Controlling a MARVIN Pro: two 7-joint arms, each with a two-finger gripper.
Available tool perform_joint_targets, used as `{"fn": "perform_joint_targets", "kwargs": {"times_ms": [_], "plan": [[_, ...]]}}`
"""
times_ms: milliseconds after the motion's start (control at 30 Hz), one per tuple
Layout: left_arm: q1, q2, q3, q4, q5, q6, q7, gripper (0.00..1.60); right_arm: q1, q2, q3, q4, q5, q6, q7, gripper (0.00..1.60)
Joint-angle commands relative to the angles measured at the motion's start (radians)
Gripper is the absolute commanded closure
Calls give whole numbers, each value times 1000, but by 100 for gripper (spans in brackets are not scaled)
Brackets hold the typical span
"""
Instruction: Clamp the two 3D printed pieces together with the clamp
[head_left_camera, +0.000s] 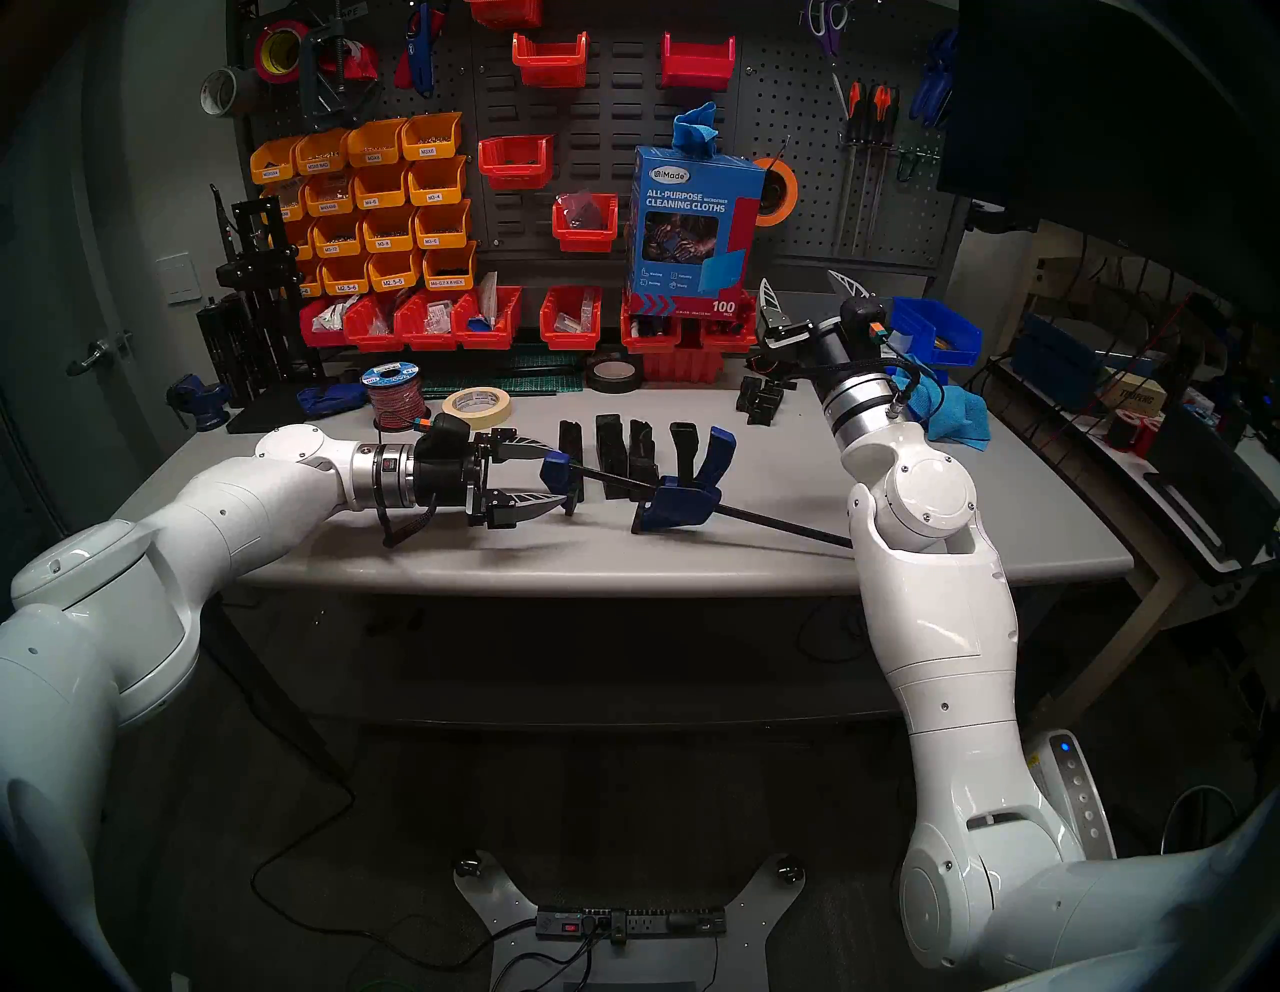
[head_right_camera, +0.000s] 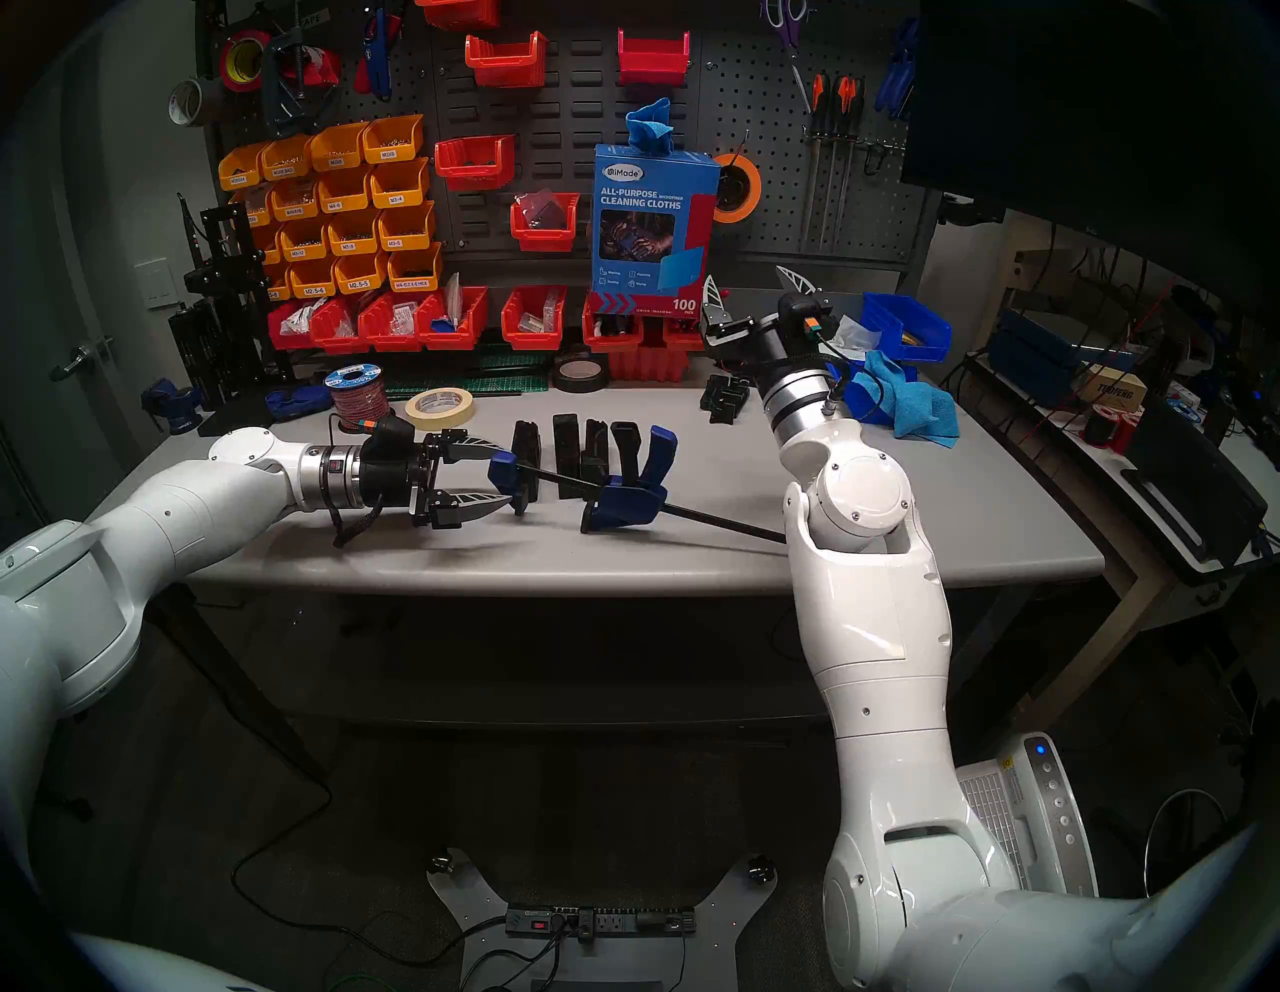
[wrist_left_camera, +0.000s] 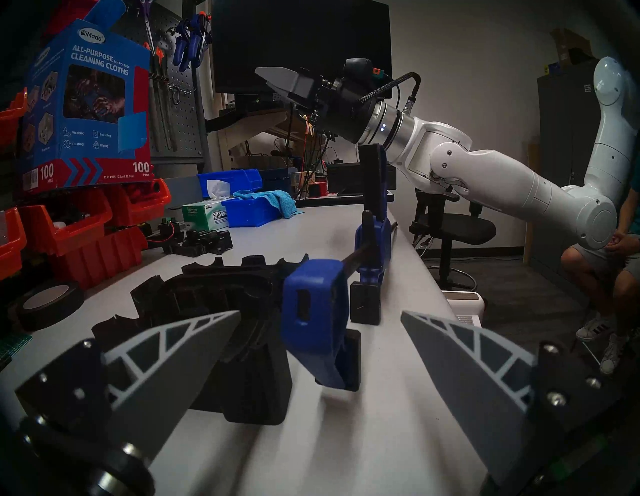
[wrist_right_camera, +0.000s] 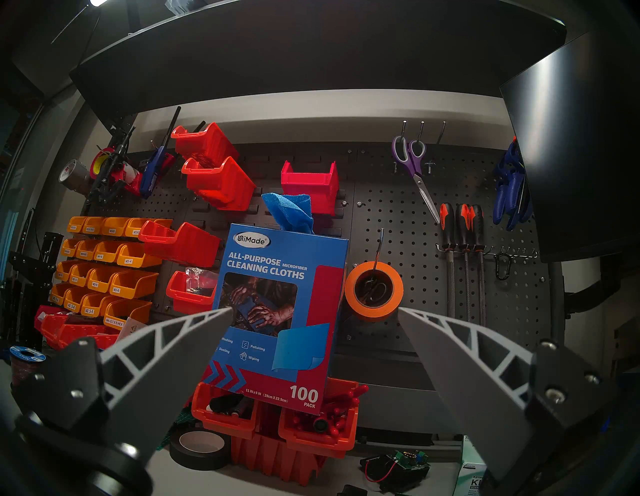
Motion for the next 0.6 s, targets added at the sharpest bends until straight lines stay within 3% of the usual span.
{"fn": "perform_joint_targets", "kwargs": {"times_ms": [0, 133, 167, 200, 233, 300, 333, 400, 567], "plan": [[-31, -3, 2, -5, -19, -10, -42, 0, 7, 0, 0, -13, 0, -1, 0, 0], [-33, -1, 10, -8, -22, -17, -42, 0, 7, 0, 0, -13, 0, -1, 0, 0], [-33, 0, 12, -10, -24, -19, -42, 18, 7, 0, 0, -13, 0, -1, 0, 0], [-34, 2, 17, -13, -25, -23, -42, 74, 7, 0, 0, -13, 0, -1, 0, 0], [-34, 3, 19, -14, -26, -25, -42, 87, 7, 0, 0, -13, 0, -1, 0, 0], [-35, 4, 23, -16, -28, -29, -42, 90, 7, 0, 0, -13, 0, -1, 0, 0], [-35, 6, 27, -17, -31, -33, -42, 123, 7, 0, 0, -13, 0, -1, 0, 0], [-35, 8, 31, -19, -33, -40, -42, 160, 7, 0, 0, -13, 0, -1, 0, 0], [-35, 21, 39, -39, -35, -53, -42, 160, 7, 0, 0, -13, 0, -2, 0, 0]]}}
